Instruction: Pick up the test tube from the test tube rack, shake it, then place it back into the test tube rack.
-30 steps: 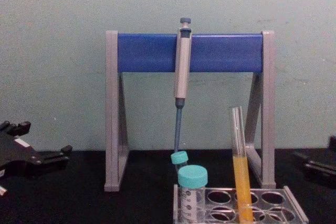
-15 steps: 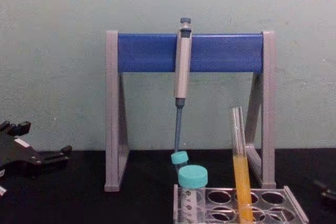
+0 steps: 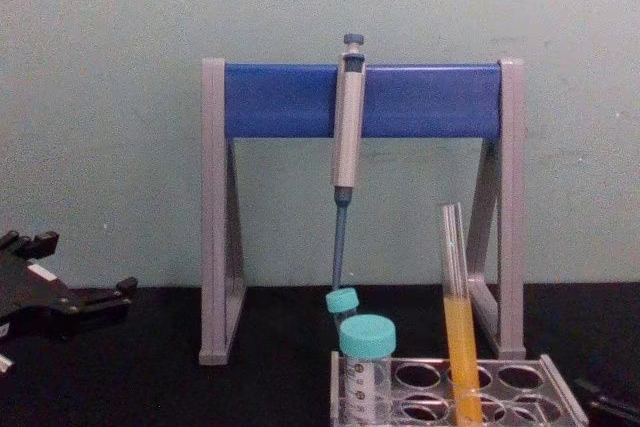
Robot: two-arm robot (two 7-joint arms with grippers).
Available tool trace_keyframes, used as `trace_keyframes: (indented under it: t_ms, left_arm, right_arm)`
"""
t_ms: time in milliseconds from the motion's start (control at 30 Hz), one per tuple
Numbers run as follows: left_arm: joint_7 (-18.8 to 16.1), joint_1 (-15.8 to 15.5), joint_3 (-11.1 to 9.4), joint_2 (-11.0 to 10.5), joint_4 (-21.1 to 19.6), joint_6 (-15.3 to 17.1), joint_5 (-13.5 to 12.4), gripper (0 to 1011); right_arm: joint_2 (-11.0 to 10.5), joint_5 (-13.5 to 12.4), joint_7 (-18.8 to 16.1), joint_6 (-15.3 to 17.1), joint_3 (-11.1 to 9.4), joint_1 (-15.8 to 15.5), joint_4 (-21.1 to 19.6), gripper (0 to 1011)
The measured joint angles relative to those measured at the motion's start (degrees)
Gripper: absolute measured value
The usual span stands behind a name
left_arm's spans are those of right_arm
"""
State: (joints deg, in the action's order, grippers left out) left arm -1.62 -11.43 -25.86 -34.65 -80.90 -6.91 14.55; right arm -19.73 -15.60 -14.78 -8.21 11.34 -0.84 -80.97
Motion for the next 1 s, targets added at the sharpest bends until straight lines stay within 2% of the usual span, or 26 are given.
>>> trace_keyframes:
  t_ms: [1000]
  left_arm:
    - [0.0, 0.0, 0.0, 0.0, 0.0, 0.0, 0.0, 1001]
  right_arm:
    - [-0.2, -0.2, 0.0, 0.0, 0.1, 0.0, -0.2, 1000]
